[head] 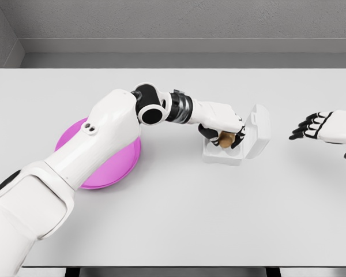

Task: Pack egg into the box and close the box lid

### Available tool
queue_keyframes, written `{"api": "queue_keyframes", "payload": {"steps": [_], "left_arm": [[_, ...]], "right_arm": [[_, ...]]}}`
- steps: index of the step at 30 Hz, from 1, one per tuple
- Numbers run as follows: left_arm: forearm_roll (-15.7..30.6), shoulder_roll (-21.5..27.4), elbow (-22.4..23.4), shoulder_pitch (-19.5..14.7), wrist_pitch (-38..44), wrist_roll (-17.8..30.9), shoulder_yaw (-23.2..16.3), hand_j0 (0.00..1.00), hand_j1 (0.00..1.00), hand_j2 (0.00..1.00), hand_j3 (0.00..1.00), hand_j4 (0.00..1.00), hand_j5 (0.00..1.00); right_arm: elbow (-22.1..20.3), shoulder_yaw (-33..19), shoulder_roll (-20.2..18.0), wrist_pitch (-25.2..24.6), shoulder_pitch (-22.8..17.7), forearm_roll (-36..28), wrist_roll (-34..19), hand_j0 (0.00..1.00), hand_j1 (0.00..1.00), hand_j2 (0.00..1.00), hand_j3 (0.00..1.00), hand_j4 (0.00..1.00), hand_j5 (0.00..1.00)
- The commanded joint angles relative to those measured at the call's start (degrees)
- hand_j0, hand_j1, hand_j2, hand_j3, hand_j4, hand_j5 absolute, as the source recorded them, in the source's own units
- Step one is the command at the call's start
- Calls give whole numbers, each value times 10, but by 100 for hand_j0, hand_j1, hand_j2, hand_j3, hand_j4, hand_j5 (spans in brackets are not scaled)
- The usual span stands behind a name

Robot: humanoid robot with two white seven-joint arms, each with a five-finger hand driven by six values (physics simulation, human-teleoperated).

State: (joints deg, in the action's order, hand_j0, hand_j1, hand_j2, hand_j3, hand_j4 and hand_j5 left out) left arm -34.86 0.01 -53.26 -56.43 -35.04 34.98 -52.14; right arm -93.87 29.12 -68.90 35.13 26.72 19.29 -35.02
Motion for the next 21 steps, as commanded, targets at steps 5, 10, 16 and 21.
{"api": "queue_keyframes", "payload": {"steps": [5,10,16,21], "left_arm": [[13,0,-10,-7,0,0,1,42,42,42,42,42,42],[14,0,-9,-7,0,0,0,45,45,45,45,45,45],[14,0,-9,-7,0,0,-1,46,46,46,46,46,46],[14,0,-11,-7,0,0,-2,46,46,46,46,46,46]], "right_arm": [[0,0,-1,-1,-1,-2,0,100,100,100,100,100,100],[-1,0,-1,-1,0,-2,0,100,100,100,100,100,100],[0,1,-2,-1,-1,-2,0,100,100,100,100,100,100],[-1,0,-2,-1,-1,-1,0,100,100,100,100,100,100]]}}
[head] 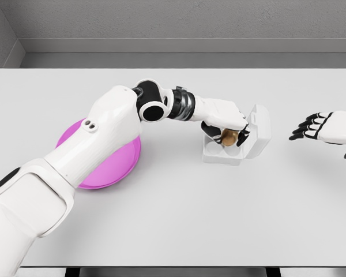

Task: Pack egg into the box and close the box lid

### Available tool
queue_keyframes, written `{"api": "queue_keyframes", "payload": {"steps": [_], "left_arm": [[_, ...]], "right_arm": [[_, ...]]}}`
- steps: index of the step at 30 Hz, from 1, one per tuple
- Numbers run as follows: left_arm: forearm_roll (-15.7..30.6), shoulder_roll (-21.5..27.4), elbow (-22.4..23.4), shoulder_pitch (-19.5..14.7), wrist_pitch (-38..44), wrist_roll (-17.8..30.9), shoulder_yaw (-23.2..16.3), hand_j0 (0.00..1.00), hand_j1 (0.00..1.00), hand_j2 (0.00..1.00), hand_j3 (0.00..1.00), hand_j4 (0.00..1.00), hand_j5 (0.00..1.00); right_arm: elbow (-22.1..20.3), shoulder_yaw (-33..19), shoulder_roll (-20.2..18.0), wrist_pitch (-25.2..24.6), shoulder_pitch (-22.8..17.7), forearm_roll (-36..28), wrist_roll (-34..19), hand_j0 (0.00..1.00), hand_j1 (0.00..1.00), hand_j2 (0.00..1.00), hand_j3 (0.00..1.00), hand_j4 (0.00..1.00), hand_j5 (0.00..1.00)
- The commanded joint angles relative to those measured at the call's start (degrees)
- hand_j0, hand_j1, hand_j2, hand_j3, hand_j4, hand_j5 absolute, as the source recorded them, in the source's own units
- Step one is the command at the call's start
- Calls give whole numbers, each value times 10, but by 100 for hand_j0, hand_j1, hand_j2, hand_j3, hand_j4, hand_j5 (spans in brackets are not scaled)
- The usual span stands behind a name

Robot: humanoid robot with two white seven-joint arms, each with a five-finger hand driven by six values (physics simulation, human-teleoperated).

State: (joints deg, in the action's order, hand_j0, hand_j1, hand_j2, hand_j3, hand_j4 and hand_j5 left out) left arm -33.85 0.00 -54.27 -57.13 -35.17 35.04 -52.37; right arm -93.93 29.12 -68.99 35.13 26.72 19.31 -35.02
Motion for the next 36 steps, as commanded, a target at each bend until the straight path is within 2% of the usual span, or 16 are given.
{"api": "queue_keyframes", "payload": {"steps": [1,12,19,36], "left_arm": [[4,0,-1,0,2,0,1,46,46,46,46,46,46],[4,0,10,-16,2,0,5,46,46,46,46,46,46],[1,0,55,-19,2,0,9,46,46,46,46,46,46],[-1,0,64,-19,2,0,9,46,46,46,46,46,46]], "right_arm": [[0,0,-1,-1,0,-1,0,100,100,100,100,100,100],[1,0,-1,-1,1,-1,0,100,100,100,100,100,100],[1,0,-3,-1,1,-1,0,100,100,100,100,100,100],[1,0,-3,-1,1,-1,0,100,100,100,100,100,100]]}}
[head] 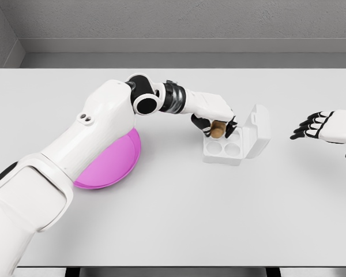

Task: Pack egg into the box and close the box lid

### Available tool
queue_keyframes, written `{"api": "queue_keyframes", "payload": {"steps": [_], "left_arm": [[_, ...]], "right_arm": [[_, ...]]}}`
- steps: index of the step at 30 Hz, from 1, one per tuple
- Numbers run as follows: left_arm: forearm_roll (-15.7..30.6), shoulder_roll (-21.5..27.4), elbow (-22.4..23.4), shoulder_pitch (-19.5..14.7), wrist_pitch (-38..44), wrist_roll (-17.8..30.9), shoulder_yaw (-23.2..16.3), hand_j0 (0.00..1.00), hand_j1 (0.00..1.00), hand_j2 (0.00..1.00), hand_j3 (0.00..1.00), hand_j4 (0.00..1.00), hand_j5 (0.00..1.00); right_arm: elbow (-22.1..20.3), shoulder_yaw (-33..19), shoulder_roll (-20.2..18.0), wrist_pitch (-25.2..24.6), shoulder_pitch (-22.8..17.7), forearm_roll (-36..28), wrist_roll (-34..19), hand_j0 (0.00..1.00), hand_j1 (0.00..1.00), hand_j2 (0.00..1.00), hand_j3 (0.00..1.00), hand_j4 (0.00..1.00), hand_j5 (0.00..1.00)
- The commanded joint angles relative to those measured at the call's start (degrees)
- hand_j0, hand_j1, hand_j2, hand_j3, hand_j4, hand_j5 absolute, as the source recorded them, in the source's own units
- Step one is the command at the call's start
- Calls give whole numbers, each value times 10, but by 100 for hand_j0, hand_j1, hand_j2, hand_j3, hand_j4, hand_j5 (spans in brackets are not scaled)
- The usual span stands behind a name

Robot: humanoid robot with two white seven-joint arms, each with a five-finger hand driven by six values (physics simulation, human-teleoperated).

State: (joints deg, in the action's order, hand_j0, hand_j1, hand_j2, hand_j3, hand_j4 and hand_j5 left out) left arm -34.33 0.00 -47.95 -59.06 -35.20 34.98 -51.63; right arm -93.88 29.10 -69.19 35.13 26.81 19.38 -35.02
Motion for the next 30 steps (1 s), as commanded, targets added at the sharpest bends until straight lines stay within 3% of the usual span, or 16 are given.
{"api": "queue_keyframes", "payload": {"steps": [1,12,16,22,24,30], "left_arm": [[3,0,0,0,2,0,1,46,46,46,46,46,46],[0,0,12,-9,2,0,0,47,47,47,47,47,47],[1,0,11,-9,2,0,1,59,59,59,59,59,59],[5,0,7,-9,2,0,2,95,95,95,95,95,95],[5,0,5,-9,2,0,2,100,100,100,100,100,100],[6,0,3,-9,2,0,10,100,100,100,100,100,100]], "right_arm": [[0,0,-1,-1,0,-2,0,100,100,100,100,100,100],[-1,0,-2,-1,0,-3,0,100,100,100,100,100,100],[-1,-1,-1,-1,0,-2,0,100,100,100,100,100,100],[-1,-1,-2,-1,0,-2,0,100,100,100,100,100,100],[-1,-1,-2,-1,0,-2,0,100,100,100,100,100,100],[-1,0,-2,-1,2,-2,0,100,100,100,100,100,100]]}}
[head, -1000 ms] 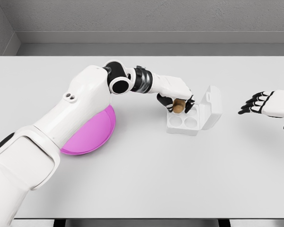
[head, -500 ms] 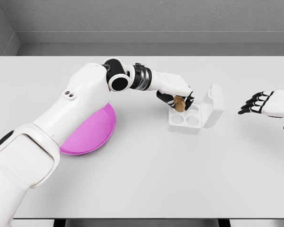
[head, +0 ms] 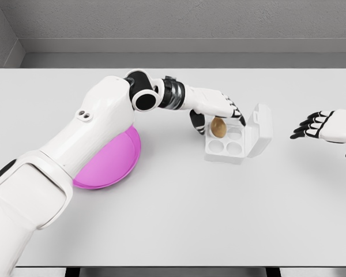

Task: Pack egg into the box and close the box lid

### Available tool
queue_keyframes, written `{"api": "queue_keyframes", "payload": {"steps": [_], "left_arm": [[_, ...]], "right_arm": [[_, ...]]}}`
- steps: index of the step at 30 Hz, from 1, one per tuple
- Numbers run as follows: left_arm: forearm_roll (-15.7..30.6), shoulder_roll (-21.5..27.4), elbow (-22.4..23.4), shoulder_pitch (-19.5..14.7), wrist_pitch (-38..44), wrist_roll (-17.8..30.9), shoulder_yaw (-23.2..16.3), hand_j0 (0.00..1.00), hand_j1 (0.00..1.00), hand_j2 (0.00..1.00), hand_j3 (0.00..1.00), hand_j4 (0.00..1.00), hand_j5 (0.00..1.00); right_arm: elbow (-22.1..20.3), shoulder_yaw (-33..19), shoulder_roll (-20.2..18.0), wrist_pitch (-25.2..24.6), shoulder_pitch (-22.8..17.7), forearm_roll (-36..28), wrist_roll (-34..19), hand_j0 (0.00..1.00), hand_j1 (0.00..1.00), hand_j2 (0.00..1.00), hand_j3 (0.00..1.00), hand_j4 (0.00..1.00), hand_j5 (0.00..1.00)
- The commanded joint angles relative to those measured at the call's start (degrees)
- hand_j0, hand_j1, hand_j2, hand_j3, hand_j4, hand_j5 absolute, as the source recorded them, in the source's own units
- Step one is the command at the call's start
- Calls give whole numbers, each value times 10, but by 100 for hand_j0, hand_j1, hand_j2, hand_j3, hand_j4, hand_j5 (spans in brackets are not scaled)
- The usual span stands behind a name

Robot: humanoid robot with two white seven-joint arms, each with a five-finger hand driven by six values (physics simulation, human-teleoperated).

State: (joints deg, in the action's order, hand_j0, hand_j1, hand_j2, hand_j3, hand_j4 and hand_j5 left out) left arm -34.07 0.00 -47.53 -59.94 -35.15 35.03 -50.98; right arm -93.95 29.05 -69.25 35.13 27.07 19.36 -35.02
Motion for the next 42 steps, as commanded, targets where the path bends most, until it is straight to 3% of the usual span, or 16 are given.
{"api": "queue_keyframes", "payload": {"steps": [1,4,8,10,12,15,18,19,21,23,25,38,42], "left_arm": [[4,0,-1,0,2,0,4,100,100,100,100,100,100],[7,0,-3,-6,2,0,11,100,100,100,100,100,100],[91,18,-10,-34,2,0,11,100,100,100,100,100,100],[156,96,-50,-41,2,0,12,100,100,100,100,100,100],[233,172,-56,-47,2,0,23,100,100,100,100,100,100],[246,243,-55,-45,2,0,57,100,100,100,100,100,100],[259,311,-54,-40,2,0,57,100,100,100,100,100,100],[261,335,-50,-21,2,0,57,100,100,100,100,100,100],[262,337,-54,18,2,0,61,100,100,100,100,100,100],[262,344,-47,38,2,0,103,100,100,100,100,100,100],[262,356,-47,47,2,0,104,100,100,100,100,100,100],[262,365,-46,50,2,0,105,100,100,100,100,100,100],[262,365,-46,50,2,0,105,100,100,100,100,100,100]], "right_arm": [[0,0,-1,-1,0,-3,0,100,100,100,100,100,100],[1,0,-1,-1,1,-2,0,100,100,100,100,100,100],[1,0,3,-1,4,-3,0,100,100,100,100,100,100],[1,0,3,-1,4,-3,0,100,100,100,100,100,100],[1,-1,21,-1,6,-3,0,100,100,100,100,100,100],[2,1,34,-1,9,-2,0,100,100,100,100,100,100],[1,0,38,-1,9,-2,0,100,100,100,100,100,100],[1,0,40,-1,9,-2,0,100,100,100,100,100,100],[-1,1,45,-1,9,-2,0,100,100,100,100,100,100],[-8,1,46,-1,10,-2,0,100,100,100,100,100,100],[-17,1,46,-1,9,-2,0,100,100,100,100,100,100],[-66,0,53,-1,23,-4,0,100,100,100,100,100,100],[-67,1,76,-1,35,-6,0,100,100,100,100,100,100]]}}
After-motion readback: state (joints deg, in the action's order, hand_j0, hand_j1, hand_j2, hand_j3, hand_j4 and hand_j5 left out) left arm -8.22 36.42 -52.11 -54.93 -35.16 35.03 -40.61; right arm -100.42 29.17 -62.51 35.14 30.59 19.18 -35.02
